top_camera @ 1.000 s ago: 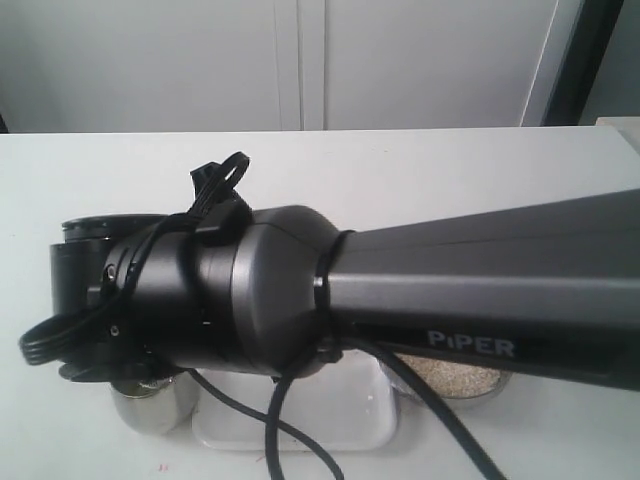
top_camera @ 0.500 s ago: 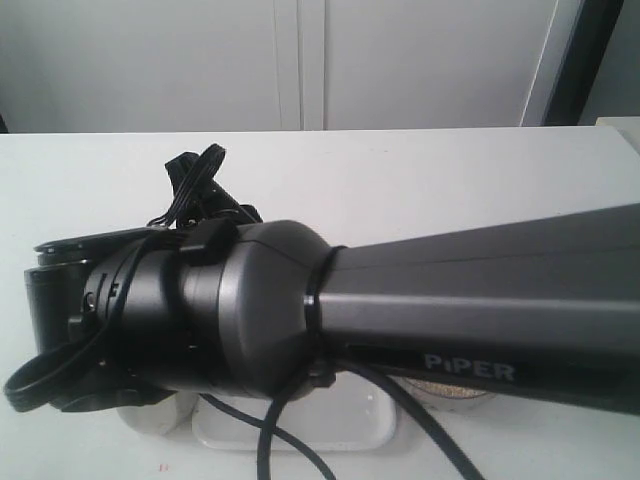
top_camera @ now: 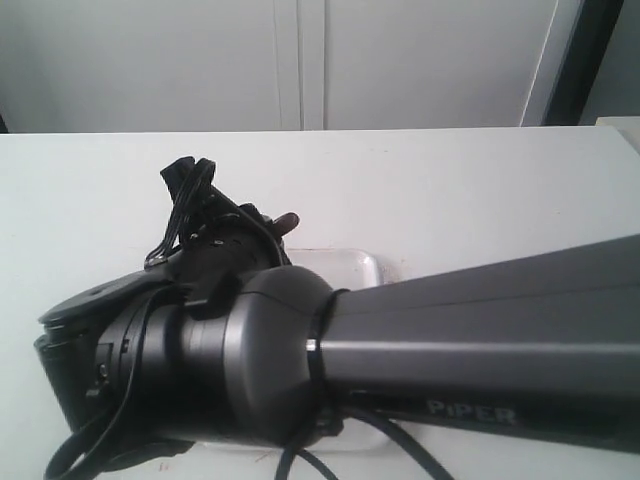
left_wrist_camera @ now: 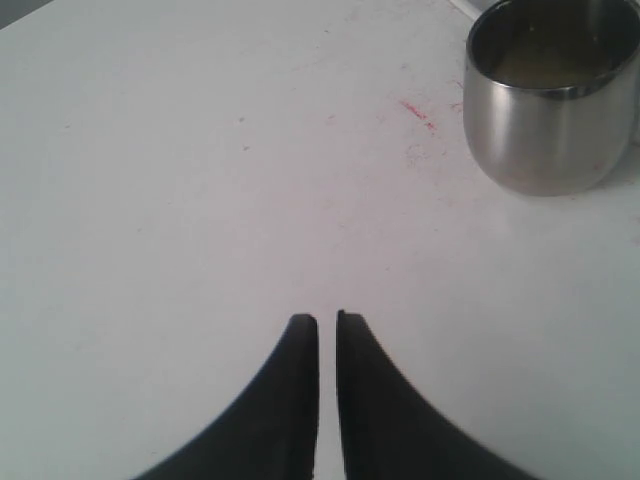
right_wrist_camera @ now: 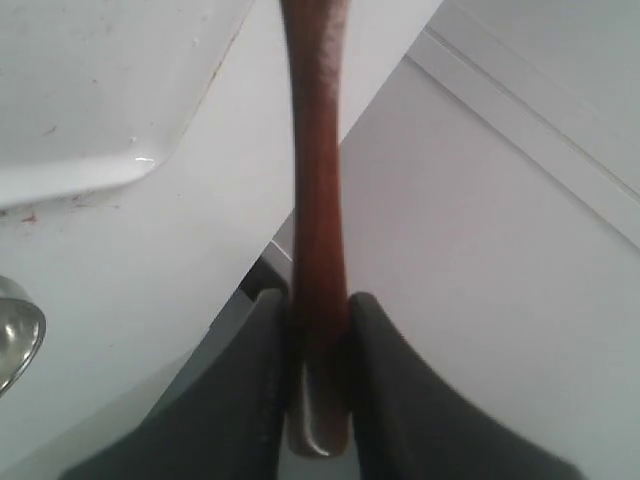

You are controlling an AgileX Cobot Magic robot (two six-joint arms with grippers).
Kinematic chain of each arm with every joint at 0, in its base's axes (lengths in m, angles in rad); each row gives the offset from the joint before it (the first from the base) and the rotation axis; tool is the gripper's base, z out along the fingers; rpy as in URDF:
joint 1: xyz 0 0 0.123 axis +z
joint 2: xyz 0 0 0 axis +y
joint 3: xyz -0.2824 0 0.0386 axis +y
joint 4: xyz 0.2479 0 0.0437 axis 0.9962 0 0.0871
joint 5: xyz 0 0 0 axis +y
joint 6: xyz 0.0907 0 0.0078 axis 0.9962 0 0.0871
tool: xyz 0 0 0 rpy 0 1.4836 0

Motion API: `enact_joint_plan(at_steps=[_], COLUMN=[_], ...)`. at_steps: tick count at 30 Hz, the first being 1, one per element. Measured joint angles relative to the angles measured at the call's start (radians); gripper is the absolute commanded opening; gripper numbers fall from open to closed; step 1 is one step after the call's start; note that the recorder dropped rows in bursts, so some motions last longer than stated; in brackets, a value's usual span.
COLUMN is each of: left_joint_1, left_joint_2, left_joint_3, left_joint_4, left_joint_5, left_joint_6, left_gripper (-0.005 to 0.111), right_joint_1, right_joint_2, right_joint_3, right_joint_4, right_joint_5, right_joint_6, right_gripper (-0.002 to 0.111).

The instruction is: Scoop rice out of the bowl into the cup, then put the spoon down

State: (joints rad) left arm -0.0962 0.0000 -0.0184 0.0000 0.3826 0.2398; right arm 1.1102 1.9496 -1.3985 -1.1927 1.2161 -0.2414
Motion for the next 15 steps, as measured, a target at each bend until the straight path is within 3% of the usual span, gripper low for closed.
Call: enact_joint_plan(at_steps=[15], left_joint_1=[0.0], left_joint_2=[0.0], left_joint_3=[0.0], left_joint_4=[0.0], left_joint_5=[0.0], left_joint_6=[0.0], left_gripper=[0.014], right_joint_1=[0.042], right_joint_2=[0.0], right_joint_3=[0.057], right_joint_4=[-0.104], right_joint_5=[0.0], right_joint_6=[0.091], right_gripper=[0.0])
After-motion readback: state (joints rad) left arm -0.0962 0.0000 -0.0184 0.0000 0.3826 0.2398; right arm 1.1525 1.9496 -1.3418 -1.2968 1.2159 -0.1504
